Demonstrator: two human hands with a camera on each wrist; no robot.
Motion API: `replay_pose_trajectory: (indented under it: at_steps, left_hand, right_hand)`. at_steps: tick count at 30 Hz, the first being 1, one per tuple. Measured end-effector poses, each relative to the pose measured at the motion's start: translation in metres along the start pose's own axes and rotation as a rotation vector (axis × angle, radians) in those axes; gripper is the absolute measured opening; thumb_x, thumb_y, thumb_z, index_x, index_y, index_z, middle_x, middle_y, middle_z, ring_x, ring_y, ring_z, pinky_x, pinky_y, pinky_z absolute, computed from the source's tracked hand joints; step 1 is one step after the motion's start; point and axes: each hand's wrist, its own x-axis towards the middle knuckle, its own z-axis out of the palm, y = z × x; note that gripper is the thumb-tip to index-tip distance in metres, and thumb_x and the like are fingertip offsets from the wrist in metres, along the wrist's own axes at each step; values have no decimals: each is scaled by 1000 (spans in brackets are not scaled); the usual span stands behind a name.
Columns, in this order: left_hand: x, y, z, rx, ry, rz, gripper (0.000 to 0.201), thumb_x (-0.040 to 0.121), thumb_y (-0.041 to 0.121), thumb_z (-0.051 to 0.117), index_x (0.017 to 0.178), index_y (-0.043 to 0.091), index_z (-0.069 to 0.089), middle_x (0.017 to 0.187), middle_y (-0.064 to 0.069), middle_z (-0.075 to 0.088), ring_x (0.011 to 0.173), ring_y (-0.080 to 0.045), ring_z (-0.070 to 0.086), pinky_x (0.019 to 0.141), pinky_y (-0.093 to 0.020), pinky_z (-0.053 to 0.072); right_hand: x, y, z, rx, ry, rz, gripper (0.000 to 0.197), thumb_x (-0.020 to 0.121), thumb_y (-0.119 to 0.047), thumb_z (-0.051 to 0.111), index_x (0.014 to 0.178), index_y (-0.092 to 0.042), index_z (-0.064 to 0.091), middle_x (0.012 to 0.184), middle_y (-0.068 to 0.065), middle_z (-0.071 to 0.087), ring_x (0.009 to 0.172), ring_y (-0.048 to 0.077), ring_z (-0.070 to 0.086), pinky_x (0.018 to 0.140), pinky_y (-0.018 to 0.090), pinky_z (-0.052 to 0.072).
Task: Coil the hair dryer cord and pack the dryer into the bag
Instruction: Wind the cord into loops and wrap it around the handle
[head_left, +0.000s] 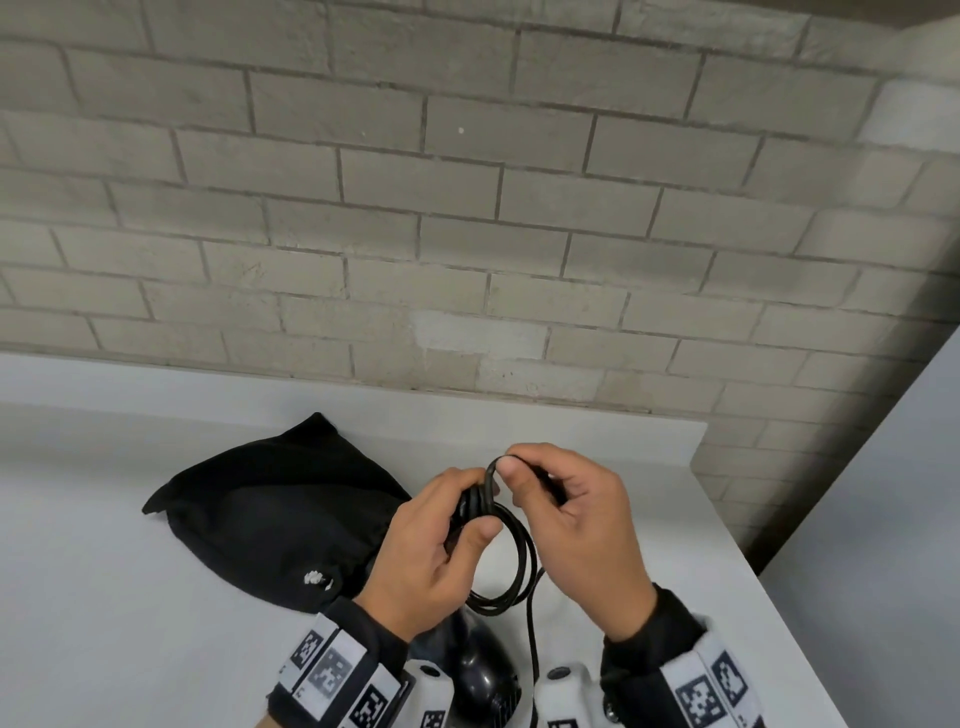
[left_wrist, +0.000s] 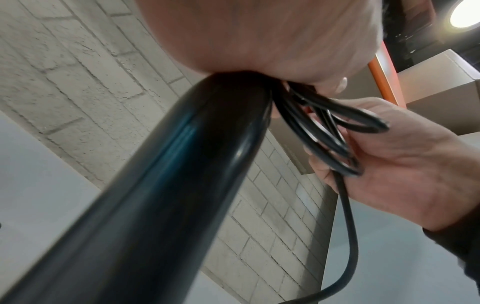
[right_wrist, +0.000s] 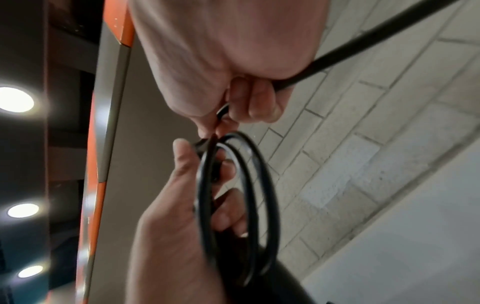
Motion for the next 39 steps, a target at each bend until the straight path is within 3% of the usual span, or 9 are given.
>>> replay_pose_trajectory:
  at_steps: [3, 6, 13, 16, 19, 22, 26, 33, 39]
  left_hand:
    - [0, 1, 1, -35, 34, 2, 43, 96, 55, 50, 113, 17, 59, 88, 6, 62, 72, -11, 60, 61, -28, 50]
    - [-2, 2, 1, -44, 55, -6, 37, 96, 53, 53, 109, 18, 60, 88, 11, 62, 73, -7, 60, 62, -22, 49]
    - [-2, 4, 4, -7, 82, -17, 33, 101, 52, 42, 111, 24, 56, 95, 21, 58, 81, 4, 59, 72, -9, 44]
    - [-3, 2, 4, 19, 111, -25, 35, 101, 53, 40, 113, 24, 57, 99, 24, 58, 84, 4, 59, 73, -9, 44]
    - [-4, 0, 3, 21, 156, -40, 37, 101, 53, 39, 113, 23, 58, 101, 20, 60, 87, 2, 61, 76, -11, 45]
    - [-5, 0, 2, 25, 174, -56, 38, 102, 53, 38, 116, 23, 57, 105, 19, 62, 93, 1, 62, 79, -12, 47]
    - [-6, 2, 2, 14, 159, -76, 41, 102, 54, 38, 117, 23, 58, 100, 20, 63, 92, 1, 63, 78, -13, 48]
    - [-5, 8, -1, -100, 123, -118, 46, 100, 56, 42, 116, 18, 63, 98, 12, 68, 91, -11, 68, 76, -29, 55]
    - [-1, 14, -9, -168, 7, -148, 53, 98, 50, 50, 144, 24, 48, 101, 9, 68, 95, -18, 68, 87, -30, 53]
  right_hand:
    - [-7, 1, 10, 96, 49, 79, 16, 93, -14, 64, 78, -16, 71, 62, -16, 62, 58, 5, 57, 61, 15, 45]
    - [-11, 4, 15, 188, 91, 211, 18, 93, -12, 64, 78, -14, 74, 65, -9, 68, 62, 5, 62, 65, 15, 48]
    - [-21, 7, 21, 402, 164, 464, 11, 91, -27, 66, 93, -16, 63, 75, 23, 70, 78, 44, 66, 79, 47, 53]
    - [-25, 9, 19, 332, 181, 408, 10, 90, -24, 66, 84, -16, 67, 77, 10, 74, 77, 27, 70, 75, 36, 55]
    - [-35, 12, 17, 261, 70, 351, 16, 90, -41, 65, 92, -25, 71, 91, -1, 72, 78, 14, 62, 72, 28, 51]
    - [-47, 16, 17, 193, -85, 370, 30, 79, -43, 75, 107, -34, 67, 107, -7, 69, 99, 12, 63, 86, 32, 53]
    - [-46, 19, 13, 220, -126, 377, 11, 85, -15, 73, 87, -26, 73, 83, -2, 71, 81, 12, 65, 75, 29, 51]
    - [-39, 28, -2, 512, -284, 429, 12, 77, -3, 74, 87, -11, 75, 84, 9, 73, 83, 20, 70, 75, 26, 54]
    - [-30, 31, -9, 292, -323, 330, 10, 87, -17, 68, 95, -13, 72, 85, 3, 71, 84, 18, 64, 80, 31, 51]
